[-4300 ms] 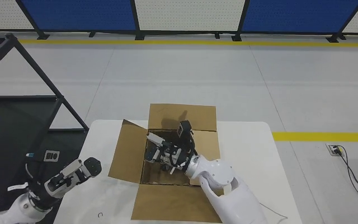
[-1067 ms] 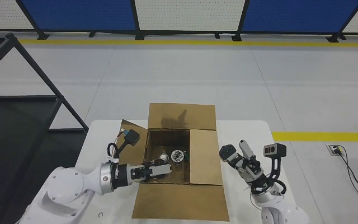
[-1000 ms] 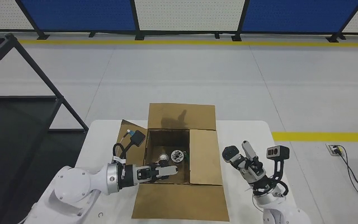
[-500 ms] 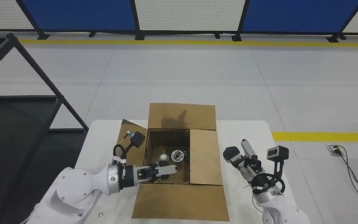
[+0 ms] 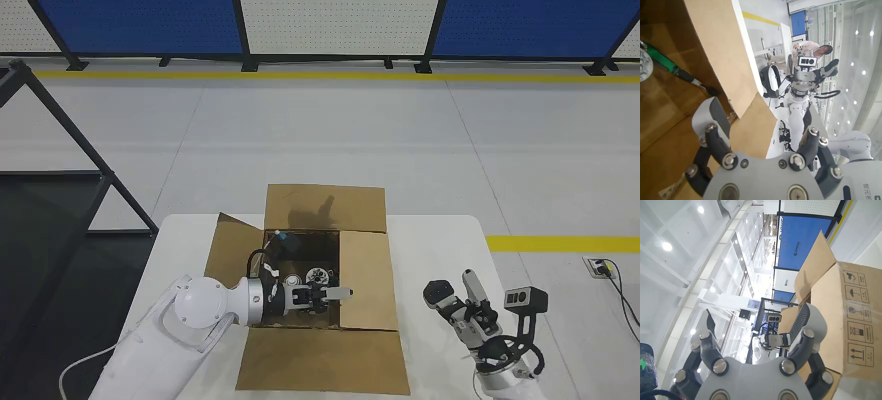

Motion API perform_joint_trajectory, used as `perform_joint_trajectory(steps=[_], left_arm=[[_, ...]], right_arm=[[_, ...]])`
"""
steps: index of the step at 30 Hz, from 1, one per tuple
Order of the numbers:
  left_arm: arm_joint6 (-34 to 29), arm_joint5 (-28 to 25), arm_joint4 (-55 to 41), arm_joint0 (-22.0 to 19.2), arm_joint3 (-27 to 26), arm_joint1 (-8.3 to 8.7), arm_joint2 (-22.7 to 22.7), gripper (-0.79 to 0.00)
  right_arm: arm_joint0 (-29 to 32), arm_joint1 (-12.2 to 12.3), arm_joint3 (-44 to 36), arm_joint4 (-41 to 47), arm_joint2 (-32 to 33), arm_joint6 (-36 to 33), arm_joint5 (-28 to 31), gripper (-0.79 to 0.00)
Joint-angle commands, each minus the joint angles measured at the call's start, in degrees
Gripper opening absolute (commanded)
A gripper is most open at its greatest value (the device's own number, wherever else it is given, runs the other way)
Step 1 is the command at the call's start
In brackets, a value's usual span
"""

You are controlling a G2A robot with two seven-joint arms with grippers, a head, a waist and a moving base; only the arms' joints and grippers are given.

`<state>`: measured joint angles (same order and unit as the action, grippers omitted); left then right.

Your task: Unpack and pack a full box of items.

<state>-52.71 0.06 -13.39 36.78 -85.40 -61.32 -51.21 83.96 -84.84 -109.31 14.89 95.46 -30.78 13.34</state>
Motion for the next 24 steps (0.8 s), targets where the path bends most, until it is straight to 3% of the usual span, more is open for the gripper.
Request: perform_joint_trajectory(steps=[1,10,15,24], left_arm=[[0.6,-0.3,-0.2,-1.8,3.0,-0.96,2.3,0.0],[3.4,-2.1,-0.4,-7.9,11.0,-4.89,8.8,0.0],[3.8,-3.3,-0.4,-9.9,11.6,-6.25,10.0,0.0],[4.2,-4.8,-1.9,-11.4,8.5,-7.28,8.6,0.0]], right_arm=[[1.1,0.2,-0.7,-0.8,0.2,-1.1,0.0,0.0],[4.7,1.1,-3.0,-3.8,-1.0,-4.9,1.2,0.0],[4.8,1.6,-3.5,-7.8,-2.6,-5.6,1.5,0.0],[5.5,2.3,-7.1,-9.2,-5.4,-7.9,4.5,0.0]])
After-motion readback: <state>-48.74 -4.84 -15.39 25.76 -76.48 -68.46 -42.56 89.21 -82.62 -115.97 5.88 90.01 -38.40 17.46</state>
